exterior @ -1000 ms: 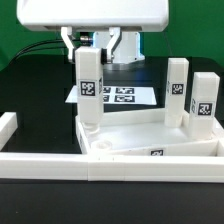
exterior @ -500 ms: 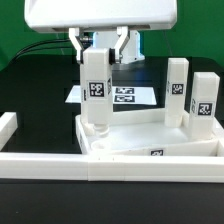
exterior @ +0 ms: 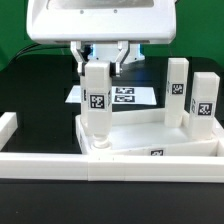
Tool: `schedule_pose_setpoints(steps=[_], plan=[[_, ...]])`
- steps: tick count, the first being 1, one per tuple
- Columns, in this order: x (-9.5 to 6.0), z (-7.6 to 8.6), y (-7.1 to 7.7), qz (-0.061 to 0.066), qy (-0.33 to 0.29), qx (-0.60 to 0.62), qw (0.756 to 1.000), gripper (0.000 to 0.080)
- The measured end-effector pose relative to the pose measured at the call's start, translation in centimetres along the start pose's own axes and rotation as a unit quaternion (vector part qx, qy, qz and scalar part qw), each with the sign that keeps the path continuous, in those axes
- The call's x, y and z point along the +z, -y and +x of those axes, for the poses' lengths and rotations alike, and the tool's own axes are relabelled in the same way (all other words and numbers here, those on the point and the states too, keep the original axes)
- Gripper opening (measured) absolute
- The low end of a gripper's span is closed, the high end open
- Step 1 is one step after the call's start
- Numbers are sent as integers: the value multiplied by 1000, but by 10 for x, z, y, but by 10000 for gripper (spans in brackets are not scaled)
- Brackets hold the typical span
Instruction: Assemble desk
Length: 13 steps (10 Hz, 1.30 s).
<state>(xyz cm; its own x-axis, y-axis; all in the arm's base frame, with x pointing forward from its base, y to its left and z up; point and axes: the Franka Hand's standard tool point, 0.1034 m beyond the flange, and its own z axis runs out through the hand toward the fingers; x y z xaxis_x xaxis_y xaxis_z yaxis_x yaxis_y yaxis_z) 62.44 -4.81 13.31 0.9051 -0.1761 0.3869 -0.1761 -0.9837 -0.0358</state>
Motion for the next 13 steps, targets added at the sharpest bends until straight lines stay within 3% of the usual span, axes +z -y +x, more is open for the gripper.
schedule_pose_setpoints(steps=[9, 10, 11, 12, 13], plan=[[12, -4, -3, -9, -10, -3, 1000, 288], [12, -4, -3, -9, -10, -3, 1000, 357], [12, -4, -3, -9, -10, -3, 1000, 534], [12, -4, -3, -9, -10, -3, 1000, 534], [9, -1, -4, -7, -7, 0, 1000, 629]])
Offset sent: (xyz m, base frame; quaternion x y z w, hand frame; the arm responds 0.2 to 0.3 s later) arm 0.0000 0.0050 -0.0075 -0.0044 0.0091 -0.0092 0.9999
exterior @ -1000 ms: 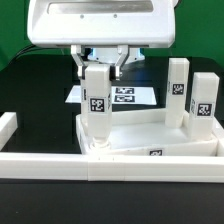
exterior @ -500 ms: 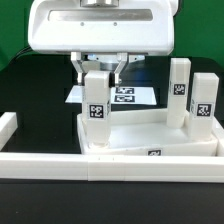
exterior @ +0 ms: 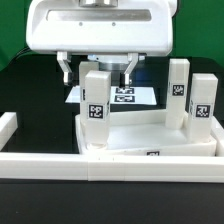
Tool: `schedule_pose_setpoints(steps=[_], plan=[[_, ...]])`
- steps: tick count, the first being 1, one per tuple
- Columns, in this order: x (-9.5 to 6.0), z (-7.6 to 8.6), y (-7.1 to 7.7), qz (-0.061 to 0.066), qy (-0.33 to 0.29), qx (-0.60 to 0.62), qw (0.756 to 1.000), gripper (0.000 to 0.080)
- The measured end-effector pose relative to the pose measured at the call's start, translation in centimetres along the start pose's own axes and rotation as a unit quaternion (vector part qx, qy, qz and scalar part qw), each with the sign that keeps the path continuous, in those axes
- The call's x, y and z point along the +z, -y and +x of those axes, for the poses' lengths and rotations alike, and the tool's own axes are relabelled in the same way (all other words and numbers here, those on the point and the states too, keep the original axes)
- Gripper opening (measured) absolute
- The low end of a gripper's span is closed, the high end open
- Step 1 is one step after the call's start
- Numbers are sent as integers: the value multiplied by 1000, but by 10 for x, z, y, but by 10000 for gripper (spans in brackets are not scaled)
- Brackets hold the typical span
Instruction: Assemble desk
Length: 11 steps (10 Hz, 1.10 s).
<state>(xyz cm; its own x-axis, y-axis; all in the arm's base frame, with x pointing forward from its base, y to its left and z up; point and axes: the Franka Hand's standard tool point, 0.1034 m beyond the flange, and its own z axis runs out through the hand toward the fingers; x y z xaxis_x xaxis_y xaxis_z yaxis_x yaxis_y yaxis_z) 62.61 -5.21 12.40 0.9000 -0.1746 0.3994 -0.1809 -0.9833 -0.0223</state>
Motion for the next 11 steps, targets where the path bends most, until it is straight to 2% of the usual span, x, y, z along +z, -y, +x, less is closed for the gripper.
schedule_pose_setpoints(steps=[2, 4, 8, 9, 10, 11], plan=[[-13, 14, 10, 11, 8, 3, 1000, 643], [-23, 31, 11, 18, 10, 4, 1000, 649], [-18, 25, 10, 16, 14, 4, 1000, 649], [-10, 18, 4, 8, 5, 4, 1000, 649], [-5, 15, 3, 6, 10, 4, 1000, 649], [-2, 11, 5, 13, 47, 5, 999, 649]])
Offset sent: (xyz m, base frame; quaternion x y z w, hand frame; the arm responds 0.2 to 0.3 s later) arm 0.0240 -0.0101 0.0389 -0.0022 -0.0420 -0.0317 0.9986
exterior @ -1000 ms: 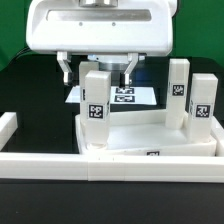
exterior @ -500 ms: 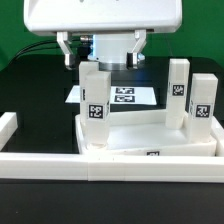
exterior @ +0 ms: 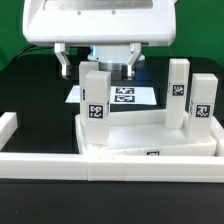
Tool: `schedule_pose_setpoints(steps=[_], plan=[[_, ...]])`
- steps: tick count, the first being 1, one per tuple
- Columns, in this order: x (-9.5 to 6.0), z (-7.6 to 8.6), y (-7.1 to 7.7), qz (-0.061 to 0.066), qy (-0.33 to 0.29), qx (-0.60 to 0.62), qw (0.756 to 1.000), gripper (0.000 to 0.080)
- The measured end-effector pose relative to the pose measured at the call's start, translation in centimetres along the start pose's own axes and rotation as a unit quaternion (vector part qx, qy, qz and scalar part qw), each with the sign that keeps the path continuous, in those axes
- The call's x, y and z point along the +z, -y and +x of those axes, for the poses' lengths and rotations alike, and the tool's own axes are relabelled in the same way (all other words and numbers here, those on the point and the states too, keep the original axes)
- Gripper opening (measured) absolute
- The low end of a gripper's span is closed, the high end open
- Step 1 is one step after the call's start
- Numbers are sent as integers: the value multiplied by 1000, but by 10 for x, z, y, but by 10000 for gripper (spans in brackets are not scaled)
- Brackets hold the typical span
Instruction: Assemble desk
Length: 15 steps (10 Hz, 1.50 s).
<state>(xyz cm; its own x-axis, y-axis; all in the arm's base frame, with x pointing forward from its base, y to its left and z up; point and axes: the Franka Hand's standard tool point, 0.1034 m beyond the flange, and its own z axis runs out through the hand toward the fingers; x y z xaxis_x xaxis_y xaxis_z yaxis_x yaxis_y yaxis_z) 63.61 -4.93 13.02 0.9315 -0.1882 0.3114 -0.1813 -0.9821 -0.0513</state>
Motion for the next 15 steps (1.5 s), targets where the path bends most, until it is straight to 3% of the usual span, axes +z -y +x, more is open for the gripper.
schedule_pose_setpoints(steps=[4, 5, 6, 8, 9, 10, 11, 12, 13, 15], plan=[[3, -4, -1, 18, 144, -1, 989, 649], [4, -1, -1, 18, 152, -1, 988, 649], [4, -2, 0, 13, 154, -4, 988, 649], [7, 3, -4, -9, 132, -25, 991, 649], [9, 4, -8, -13, 119, -27, 992, 619], [10, 2, -10, -14, 119, -26, 992, 475], [11, 1, -10, -14, 119, -26, 992, 475], [12, 1, -9, -14, 120, -26, 992, 335], [12, 1, -9, -14, 120, -26, 992, 287], [12, 1, -9, -15, 120, -17, 993, 287]])
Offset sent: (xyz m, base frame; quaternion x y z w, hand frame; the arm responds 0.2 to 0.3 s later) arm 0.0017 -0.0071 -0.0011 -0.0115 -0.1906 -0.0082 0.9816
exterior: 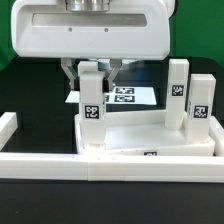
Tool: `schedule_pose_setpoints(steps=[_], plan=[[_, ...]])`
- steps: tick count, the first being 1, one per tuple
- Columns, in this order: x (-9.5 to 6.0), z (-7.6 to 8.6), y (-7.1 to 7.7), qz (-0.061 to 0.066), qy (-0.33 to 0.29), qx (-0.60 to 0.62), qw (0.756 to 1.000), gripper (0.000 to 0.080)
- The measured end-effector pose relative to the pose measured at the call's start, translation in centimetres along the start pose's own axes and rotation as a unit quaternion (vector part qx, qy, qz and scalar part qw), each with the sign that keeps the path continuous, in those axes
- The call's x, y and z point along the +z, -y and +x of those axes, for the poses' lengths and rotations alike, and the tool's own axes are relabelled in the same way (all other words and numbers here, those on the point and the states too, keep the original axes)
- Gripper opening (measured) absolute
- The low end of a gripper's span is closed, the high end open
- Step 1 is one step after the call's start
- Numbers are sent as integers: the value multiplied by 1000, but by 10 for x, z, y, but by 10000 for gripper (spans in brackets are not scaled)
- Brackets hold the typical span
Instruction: Assemble desk
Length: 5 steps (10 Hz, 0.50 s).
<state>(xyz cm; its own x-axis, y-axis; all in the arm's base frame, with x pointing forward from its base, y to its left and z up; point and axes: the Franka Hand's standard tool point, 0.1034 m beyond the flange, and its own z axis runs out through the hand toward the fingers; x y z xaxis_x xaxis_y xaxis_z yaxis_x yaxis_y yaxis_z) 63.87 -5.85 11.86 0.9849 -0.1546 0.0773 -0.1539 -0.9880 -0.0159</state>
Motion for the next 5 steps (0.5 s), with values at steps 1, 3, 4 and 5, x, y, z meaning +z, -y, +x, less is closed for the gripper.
schedule_pose_setpoints(steps=[1, 3, 4, 5], plan=[[0, 0, 0, 0, 0, 0, 1000, 287], [0, 0, 0, 2, 0, 51, 999, 287], [1, 0, 0, 5, -1, 121, 993, 287], [1, 0, -1, 7, -1, 197, 980, 288]])
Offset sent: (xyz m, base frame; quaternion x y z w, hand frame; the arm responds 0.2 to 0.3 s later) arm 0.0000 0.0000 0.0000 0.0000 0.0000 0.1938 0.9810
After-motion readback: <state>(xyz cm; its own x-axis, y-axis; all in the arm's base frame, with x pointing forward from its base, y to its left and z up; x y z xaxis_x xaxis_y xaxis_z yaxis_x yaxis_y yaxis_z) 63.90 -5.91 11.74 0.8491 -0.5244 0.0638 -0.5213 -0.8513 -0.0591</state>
